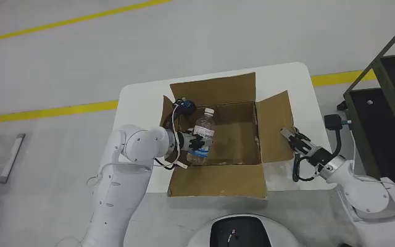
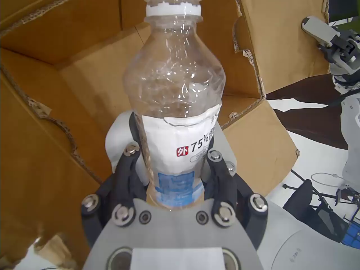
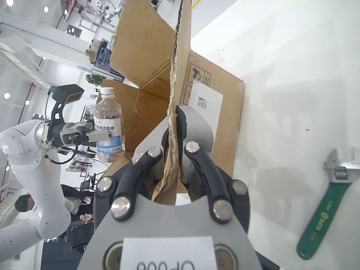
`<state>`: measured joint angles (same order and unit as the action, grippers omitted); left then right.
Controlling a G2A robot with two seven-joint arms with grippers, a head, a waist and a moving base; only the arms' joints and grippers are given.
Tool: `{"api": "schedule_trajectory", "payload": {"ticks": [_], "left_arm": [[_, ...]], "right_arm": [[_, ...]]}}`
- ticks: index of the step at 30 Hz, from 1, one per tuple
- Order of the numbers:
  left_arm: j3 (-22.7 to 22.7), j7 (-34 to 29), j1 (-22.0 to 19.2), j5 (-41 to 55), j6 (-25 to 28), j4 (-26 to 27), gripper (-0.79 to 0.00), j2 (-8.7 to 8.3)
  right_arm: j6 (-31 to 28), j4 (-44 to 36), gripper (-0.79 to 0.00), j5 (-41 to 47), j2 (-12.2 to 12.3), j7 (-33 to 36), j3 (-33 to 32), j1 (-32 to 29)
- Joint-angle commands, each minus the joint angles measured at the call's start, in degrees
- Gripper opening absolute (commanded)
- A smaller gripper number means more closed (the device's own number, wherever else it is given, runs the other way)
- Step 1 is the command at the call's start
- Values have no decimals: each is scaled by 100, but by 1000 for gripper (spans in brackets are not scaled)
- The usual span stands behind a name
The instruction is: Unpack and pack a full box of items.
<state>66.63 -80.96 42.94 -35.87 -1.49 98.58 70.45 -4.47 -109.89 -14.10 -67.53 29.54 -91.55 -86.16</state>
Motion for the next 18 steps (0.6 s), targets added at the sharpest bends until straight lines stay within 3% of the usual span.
{"api": "schedule_trajectory", "payload": {"ticks": [1, 7, 12, 18], "left_arm": [[-64, 134, 73, -78, -5, -38, -785, 0], [-681, 257, -265, -315, -385, -454, -785, 99], [-1131, 199, -633, -591, -887, -1195, -785, 201], [-1271, 233, -893, -499, -1113, -1724, -785, 275]], "right_arm": [[-13, 15, -785, 48, 3, 46, 15, -1], [-42, -22, -785, 108, 18, 111, 10, -12], [-33, -94, -785, 144, 29, 95, -23, -54], [-9, -135, -785, 153, 36, 50, -3, -83]]}}
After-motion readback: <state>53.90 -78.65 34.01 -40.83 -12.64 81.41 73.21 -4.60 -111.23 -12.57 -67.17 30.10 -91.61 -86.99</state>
